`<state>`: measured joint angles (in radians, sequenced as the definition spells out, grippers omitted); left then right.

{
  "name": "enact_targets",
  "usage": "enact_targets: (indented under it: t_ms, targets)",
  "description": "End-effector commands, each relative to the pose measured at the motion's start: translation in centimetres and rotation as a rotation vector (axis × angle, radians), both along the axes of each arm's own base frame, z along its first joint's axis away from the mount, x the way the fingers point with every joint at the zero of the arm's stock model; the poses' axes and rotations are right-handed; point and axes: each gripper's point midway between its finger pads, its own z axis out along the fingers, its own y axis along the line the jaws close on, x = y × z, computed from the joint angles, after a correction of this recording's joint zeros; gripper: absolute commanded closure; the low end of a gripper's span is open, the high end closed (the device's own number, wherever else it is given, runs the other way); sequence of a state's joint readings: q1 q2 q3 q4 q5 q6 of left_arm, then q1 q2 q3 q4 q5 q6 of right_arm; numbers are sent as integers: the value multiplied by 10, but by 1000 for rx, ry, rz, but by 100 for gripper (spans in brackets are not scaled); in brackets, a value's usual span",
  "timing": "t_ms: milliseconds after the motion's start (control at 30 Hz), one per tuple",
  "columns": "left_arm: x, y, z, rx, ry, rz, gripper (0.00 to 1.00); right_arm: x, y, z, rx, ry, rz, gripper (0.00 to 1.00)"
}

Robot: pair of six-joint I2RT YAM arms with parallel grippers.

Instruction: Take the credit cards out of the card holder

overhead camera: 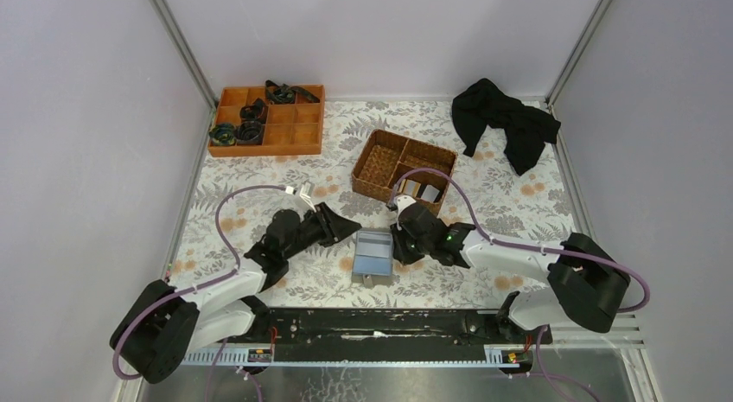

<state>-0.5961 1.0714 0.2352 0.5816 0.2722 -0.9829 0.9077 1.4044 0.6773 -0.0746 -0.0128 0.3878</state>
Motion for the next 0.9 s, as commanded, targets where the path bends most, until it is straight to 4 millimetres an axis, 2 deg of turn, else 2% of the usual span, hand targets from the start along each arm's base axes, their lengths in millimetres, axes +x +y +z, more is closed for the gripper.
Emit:
enact_targets:
  t_ms: [0, 167, 267, 367, 500, 733, 800, 867]
  targets:
    - [16, 9, 22, 14, -47, 36, 62, -21, 5, 4, 23, 27, 19, 89]
    - [19, 20, 33, -1, -64, 64, 60, -25, 8, -14, 11, 57, 3, 89]
    - [18, 27, 34, 11, -66, 77, 58, -26, 2, -24, -24, 67, -14, 88]
    - [17, 32, 34, 20, -70, 89, 55, -24, -4, -25, -53, 51, -19, 89]
    - [19, 35, 34, 16, -70, 98, 47, -30, -1, -30, -51, 77, 11, 89]
    - [19, 36, 36, 4, -82, 96, 28, -47, 36, -19, 1, 92, 90, 85]
    - [19, 37, 34, 5, -77, 107, 22, -47, 47, -17, 33, 94, 104, 83]
    - [21, 41, 29, 18, -52, 134, 21, -42, 58, -15, 47, 86, 115, 82]
